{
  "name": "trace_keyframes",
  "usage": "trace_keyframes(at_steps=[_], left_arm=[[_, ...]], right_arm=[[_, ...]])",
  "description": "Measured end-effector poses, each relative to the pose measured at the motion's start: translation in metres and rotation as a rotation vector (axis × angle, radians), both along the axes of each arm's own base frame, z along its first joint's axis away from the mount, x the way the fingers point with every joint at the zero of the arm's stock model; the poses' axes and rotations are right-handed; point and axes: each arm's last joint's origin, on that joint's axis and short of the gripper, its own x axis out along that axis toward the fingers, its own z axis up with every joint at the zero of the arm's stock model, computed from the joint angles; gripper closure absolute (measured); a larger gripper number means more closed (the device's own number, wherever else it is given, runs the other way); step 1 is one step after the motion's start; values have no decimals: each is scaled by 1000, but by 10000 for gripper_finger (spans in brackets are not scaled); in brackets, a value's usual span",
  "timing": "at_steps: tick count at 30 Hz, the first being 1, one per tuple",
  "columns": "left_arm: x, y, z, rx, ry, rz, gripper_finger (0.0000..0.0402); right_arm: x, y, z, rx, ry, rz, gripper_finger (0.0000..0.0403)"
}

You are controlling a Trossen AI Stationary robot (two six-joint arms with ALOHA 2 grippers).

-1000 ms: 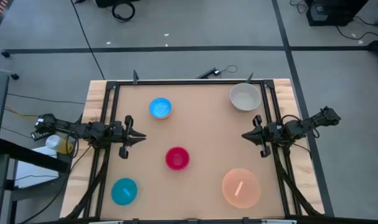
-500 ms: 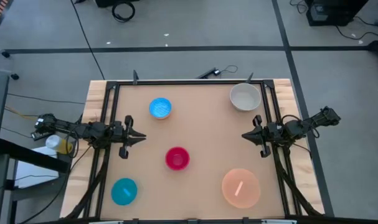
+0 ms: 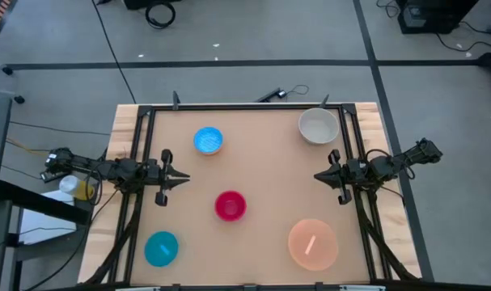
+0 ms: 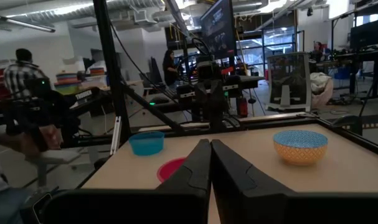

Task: Nest bowls inside each other
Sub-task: Put the orange bowl on top of the white bowl

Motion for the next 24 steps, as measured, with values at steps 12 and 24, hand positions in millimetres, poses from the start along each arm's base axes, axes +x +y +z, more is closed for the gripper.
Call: trace_keyframes(at_steps=[12,24], left_arm=[[-2,1,15,-43,-151,15,349],[-2,3,25,27,-245,106,349]], right_arm=[[-4,-5,17,-169,-164,-161,384],[-7,-21,24,95,-178,-604,384]])
